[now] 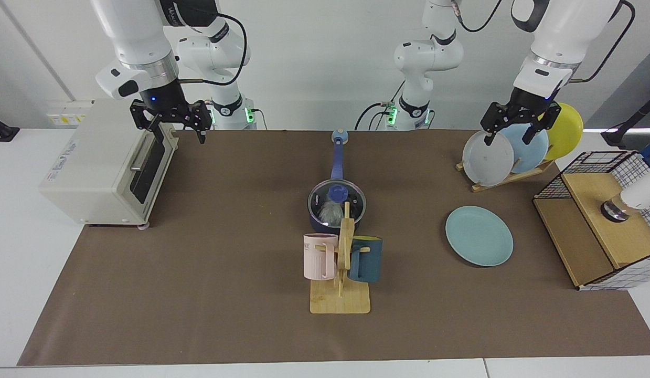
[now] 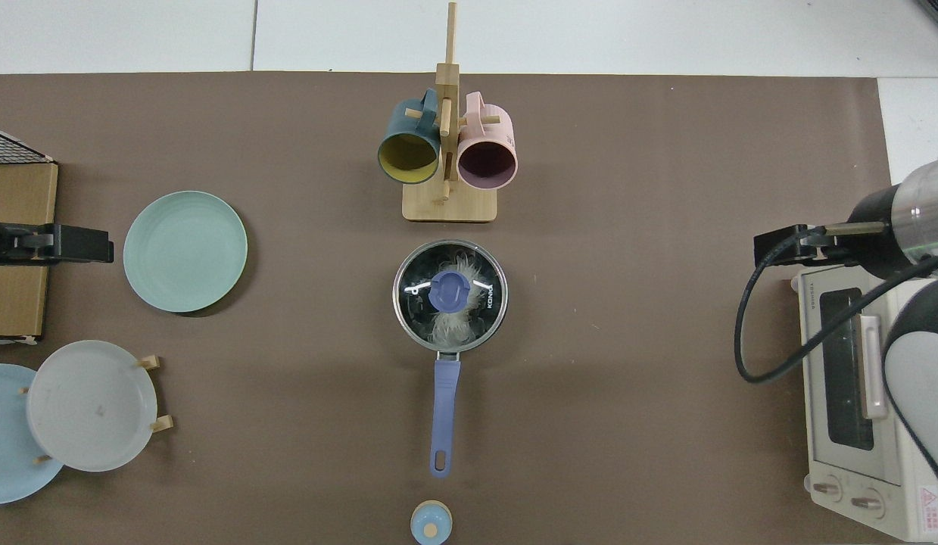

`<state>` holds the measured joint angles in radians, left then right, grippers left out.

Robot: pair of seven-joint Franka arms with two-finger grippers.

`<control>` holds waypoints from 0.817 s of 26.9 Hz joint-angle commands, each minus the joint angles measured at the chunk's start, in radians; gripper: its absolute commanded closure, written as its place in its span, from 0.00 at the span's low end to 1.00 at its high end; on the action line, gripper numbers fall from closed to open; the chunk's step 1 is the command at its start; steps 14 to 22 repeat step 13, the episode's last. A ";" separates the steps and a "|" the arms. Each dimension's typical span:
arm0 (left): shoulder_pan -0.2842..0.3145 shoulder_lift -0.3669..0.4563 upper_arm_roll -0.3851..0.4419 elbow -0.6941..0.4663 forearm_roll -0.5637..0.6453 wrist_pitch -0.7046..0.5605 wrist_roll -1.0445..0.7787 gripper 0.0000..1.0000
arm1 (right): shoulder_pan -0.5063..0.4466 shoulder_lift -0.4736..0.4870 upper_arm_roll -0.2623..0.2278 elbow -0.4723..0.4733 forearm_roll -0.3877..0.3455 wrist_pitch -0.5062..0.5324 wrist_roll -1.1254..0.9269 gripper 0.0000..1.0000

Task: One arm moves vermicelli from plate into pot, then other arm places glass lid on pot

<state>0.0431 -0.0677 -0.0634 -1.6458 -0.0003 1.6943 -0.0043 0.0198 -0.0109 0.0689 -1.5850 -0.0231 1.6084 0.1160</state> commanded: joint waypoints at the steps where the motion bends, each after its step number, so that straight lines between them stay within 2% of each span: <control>1: -0.008 -0.018 0.007 -0.014 -0.003 -0.001 -0.013 0.00 | -0.003 -0.001 0.006 -0.015 0.009 0.022 -0.009 0.00; 22: -0.008 -0.017 0.007 -0.014 -0.003 -0.001 -0.013 0.00 | -0.003 -0.001 0.006 -0.017 0.022 0.019 -0.010 0.00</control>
